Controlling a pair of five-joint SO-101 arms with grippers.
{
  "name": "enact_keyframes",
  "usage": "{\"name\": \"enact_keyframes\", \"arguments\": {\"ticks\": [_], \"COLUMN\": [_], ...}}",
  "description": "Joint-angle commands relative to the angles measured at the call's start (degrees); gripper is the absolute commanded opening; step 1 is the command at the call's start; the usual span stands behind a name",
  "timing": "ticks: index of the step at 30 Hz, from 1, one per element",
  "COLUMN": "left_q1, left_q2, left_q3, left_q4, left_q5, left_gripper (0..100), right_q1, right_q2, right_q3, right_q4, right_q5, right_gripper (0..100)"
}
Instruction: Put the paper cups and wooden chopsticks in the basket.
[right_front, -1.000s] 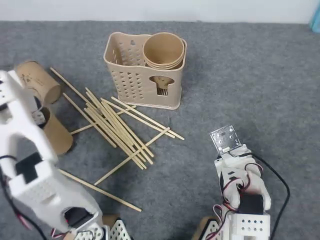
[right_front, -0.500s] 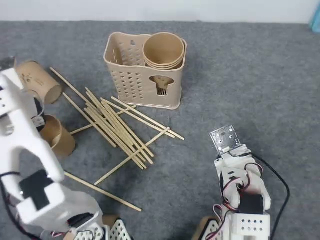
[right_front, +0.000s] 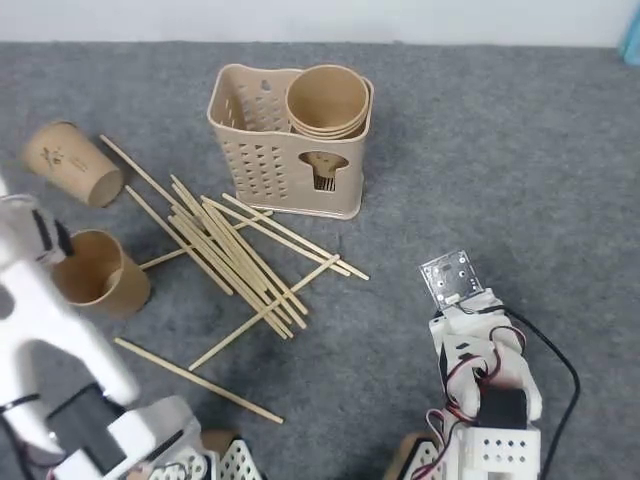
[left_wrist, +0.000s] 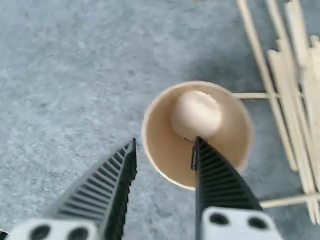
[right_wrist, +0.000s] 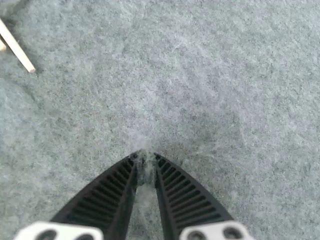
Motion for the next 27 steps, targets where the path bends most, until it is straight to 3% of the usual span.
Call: {"name": "enact_keyframes", "arguments": {"ticks": [1,9,12,16,27], "left_q1": [-2.37,0.62,1.93,3.96,4.13], "left_q2": [-0.44,4.4,5.36,5.36,5.36], "left_q3": [5.93,16.13,16.75,16.48,-3.21], "left_q4": [-7.38,-19.25,-20.31,-20.4,-6.68], "left_q5": [-0.7,-0.53,-0.44,-0.35,6.77], "left_gripper": [16,6,1,1,1], "right_q1": [0.48,0.48,0.48,0.48,0.48], "right_q2": [-0.75,-0.75,-0.75,-0.75,-0.75], "right_q3": [0.09,0.09,0.09,0.09,0.09], "right_q4": [0.22,0.31,0.31,0.31,0.13], "right_q5": [0.62,0.62,0.62,0.53,0.53], "right_gripper": [0.8,0.8,0.8,0.8,0.8]}}
